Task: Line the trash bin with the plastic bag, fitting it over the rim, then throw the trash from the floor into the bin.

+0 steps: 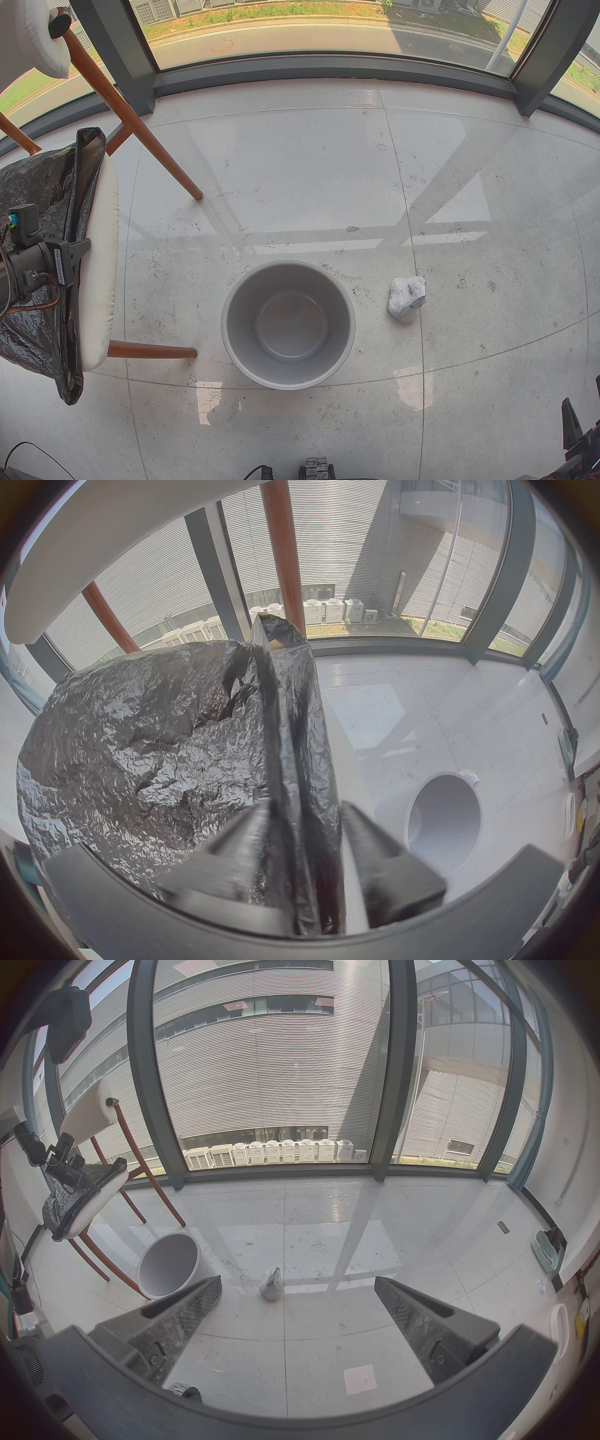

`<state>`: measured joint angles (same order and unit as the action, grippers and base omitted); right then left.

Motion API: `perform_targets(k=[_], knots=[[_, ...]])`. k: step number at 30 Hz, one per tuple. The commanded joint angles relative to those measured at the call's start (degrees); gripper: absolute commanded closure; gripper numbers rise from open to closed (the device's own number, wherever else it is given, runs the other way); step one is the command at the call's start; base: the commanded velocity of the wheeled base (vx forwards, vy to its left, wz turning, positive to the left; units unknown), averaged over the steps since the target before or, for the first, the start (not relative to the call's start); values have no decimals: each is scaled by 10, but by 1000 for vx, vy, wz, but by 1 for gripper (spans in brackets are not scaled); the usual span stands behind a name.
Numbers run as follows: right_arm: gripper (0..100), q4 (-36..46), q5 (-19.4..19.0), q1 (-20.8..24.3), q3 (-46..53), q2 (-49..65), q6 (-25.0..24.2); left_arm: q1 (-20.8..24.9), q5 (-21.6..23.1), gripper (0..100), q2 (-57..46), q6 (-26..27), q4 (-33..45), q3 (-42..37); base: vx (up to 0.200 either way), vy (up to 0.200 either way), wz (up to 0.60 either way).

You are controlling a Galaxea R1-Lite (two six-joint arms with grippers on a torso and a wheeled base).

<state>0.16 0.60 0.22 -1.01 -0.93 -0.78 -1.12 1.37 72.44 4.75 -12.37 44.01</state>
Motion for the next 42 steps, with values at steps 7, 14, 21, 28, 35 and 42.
perform_targets(k=[7,14,21,28,35,42], knots=[[0,-1,0,0,10,9,0,-7,3,100,21,-1,1,1,0,0,0],[0,-1,0,1,10,9,-1,-5,21,100,20,-19,7,30,0,0,0],[0,-1,0,1,10,9,-1,-21,135,100,22,-142,55,93,0,0,0],[0,-1,0,1,10,9,-2,-97,322,100,32,-258,68,95,0,0,0],[0,-1,0,1,10,9,-2,-150,535,100,21,-434,64,107,0,0,0],[0,-1,0,0,10,9,-2,-144,641,100,-48,-633,54,105,0,0,0]])
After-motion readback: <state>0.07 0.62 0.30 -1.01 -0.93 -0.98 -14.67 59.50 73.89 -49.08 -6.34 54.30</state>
